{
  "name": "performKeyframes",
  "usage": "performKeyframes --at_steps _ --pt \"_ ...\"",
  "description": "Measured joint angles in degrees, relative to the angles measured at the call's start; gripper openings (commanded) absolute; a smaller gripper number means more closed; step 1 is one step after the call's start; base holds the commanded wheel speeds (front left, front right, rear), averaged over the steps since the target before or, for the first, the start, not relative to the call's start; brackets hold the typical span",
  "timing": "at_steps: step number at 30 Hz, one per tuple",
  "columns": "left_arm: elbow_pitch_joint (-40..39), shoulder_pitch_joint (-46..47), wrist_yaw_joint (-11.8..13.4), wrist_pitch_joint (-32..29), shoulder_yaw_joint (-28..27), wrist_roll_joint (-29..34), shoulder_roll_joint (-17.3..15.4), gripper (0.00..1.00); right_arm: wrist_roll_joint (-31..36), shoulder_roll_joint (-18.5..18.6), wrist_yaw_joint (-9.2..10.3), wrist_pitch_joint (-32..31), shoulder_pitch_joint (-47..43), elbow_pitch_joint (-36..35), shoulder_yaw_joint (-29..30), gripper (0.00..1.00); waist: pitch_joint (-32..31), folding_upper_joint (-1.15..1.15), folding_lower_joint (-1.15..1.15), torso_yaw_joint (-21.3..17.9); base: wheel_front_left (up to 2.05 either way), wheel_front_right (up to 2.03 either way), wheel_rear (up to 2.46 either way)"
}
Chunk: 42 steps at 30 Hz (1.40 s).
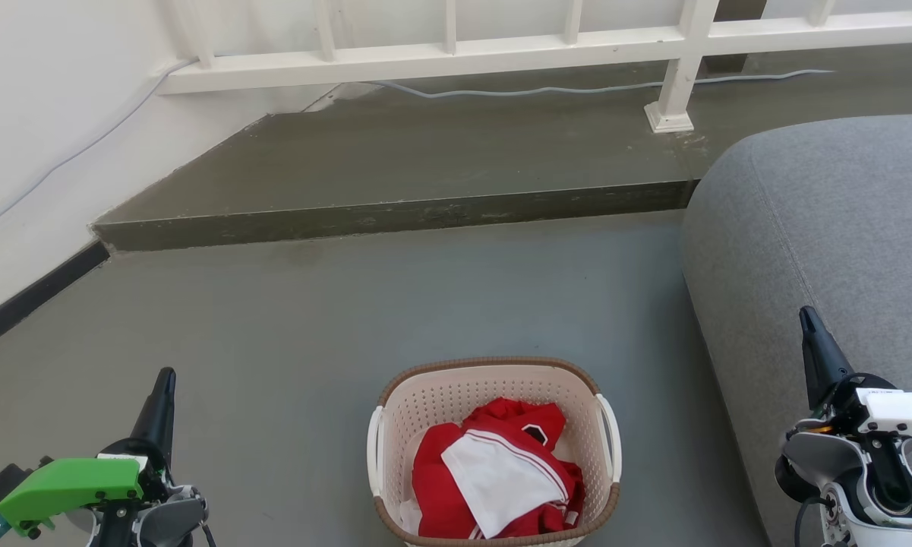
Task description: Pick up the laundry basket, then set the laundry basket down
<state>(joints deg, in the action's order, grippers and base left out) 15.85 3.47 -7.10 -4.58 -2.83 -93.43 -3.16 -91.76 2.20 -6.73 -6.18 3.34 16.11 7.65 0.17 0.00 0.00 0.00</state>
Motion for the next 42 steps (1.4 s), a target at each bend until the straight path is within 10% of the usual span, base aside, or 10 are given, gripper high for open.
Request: performKeyframes --at_steps 42 --pt "-0.03 0.00 0.00 -0.42 -0.18 0.00 0.05 0.00 0.00 0.00 0.00 0.00 0.00 -0.01 0.00 0.00 0.00 0.00 0.00 0.00 0.00 0.00 0.00"
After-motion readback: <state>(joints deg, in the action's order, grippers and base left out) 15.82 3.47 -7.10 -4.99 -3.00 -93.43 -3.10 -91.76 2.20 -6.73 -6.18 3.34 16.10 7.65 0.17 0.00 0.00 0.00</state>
